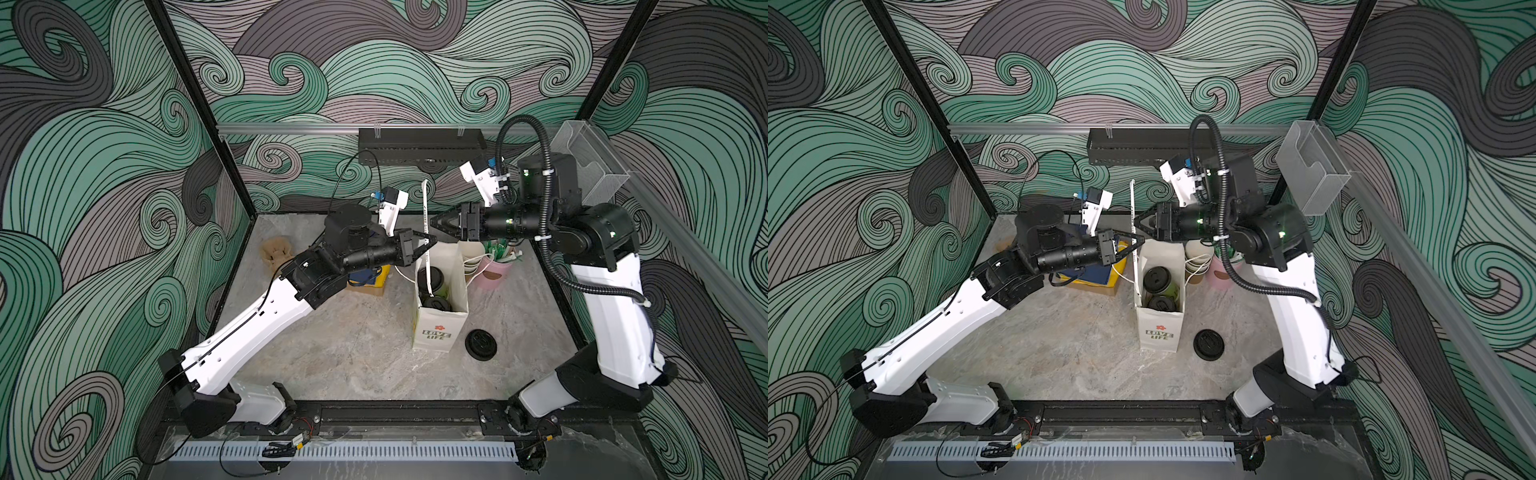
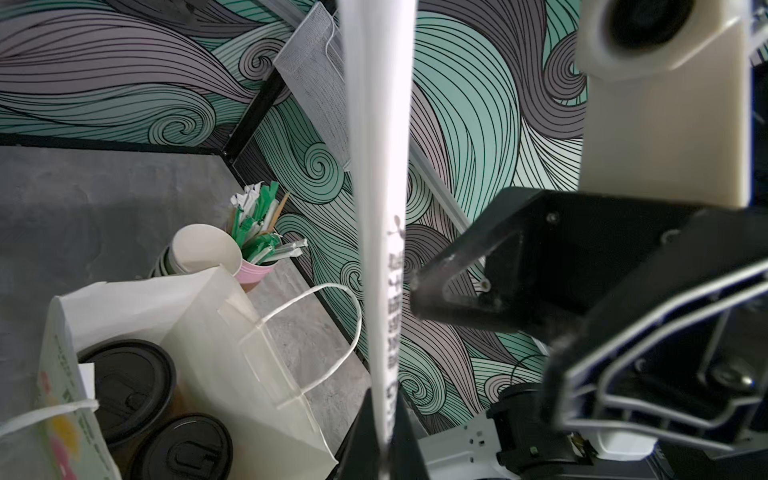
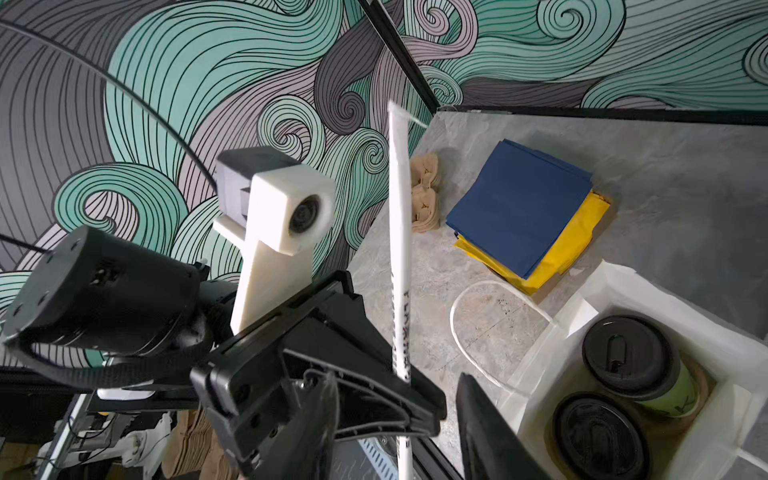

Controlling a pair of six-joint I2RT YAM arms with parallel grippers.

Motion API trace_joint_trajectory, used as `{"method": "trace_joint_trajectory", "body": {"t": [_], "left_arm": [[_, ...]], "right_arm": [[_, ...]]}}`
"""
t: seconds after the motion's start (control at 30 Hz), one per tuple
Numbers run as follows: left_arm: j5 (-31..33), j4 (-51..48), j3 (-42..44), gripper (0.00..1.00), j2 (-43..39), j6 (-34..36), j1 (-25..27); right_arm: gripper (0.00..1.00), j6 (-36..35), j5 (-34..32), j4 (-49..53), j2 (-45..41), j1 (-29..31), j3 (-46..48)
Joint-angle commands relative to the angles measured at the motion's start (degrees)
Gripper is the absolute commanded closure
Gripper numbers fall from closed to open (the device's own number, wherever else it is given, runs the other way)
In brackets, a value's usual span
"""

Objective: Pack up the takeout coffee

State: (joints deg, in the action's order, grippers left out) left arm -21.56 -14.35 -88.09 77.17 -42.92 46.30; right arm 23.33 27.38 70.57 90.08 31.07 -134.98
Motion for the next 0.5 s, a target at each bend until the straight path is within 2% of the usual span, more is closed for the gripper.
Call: {"method": "trace_joint_trajectory", "body": {"t": [0.0, 0.23, 0.47], "left_arm": [[-3.81, 3.26, -0.61, 1.00, -0.35, -2.52, -0.84], [-4.14, 4.45, 0.59, 1.00, -0.63, -3.42, -1.29], [-4.63, 5.25, 1.14, 1.00, -0.79, -3.74, -1.55]], "right_arm": [[0.57, 0.17, -2.23, -1.06, 0.43, 0.78, -1.71], [0.70, 0.44, -2.83, 0.61, 3.48, 2.10, -4.08], [0.76, 0.90, -3.03, 1.23, 4.46, 2.83, -4.24]]}}
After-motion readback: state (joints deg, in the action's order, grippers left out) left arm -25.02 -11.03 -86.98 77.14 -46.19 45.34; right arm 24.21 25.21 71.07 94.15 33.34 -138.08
